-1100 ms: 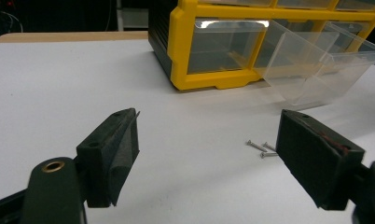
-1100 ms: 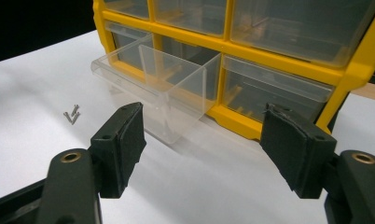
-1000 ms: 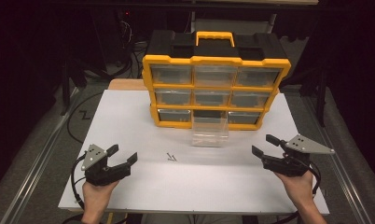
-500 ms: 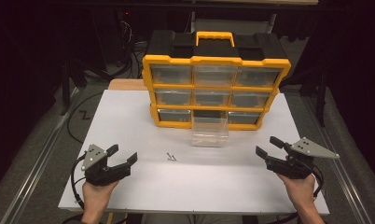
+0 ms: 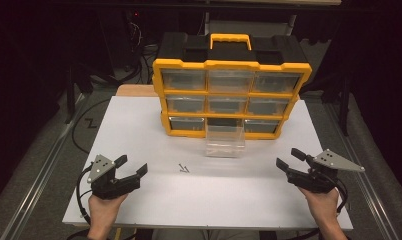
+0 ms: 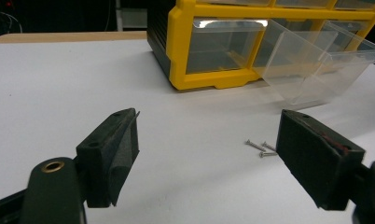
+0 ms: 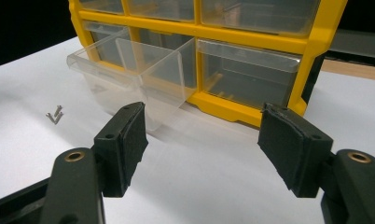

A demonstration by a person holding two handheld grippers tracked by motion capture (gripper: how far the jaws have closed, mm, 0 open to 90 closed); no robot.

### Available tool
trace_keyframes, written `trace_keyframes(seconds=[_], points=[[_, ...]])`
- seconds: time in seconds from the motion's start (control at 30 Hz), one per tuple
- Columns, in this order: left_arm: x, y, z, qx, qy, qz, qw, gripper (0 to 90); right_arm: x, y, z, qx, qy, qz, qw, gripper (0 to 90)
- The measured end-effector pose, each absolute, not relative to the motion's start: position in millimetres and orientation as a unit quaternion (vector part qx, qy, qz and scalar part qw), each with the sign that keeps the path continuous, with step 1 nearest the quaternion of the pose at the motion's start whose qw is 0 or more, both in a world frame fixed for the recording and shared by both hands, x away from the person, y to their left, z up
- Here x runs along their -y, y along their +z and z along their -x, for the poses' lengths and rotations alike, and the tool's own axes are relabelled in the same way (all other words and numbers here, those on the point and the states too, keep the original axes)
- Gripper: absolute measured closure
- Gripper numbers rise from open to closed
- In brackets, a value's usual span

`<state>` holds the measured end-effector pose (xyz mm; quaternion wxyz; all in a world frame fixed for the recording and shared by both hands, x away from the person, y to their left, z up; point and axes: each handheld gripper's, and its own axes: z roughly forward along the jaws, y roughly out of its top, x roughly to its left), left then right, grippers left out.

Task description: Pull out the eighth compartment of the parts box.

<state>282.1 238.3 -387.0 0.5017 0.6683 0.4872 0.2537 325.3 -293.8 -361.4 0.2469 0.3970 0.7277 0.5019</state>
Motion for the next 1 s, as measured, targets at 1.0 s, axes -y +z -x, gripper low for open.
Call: trace_keyframes(seconds=[1.0], points=[[-236.6, -386.4, -280.6, -0.483, 0.252, -0.670, 0.504, 21.4, 294.8, -384.3, -327.1, -0.731, 0.487, -0.403, 0.257, 34.3]])
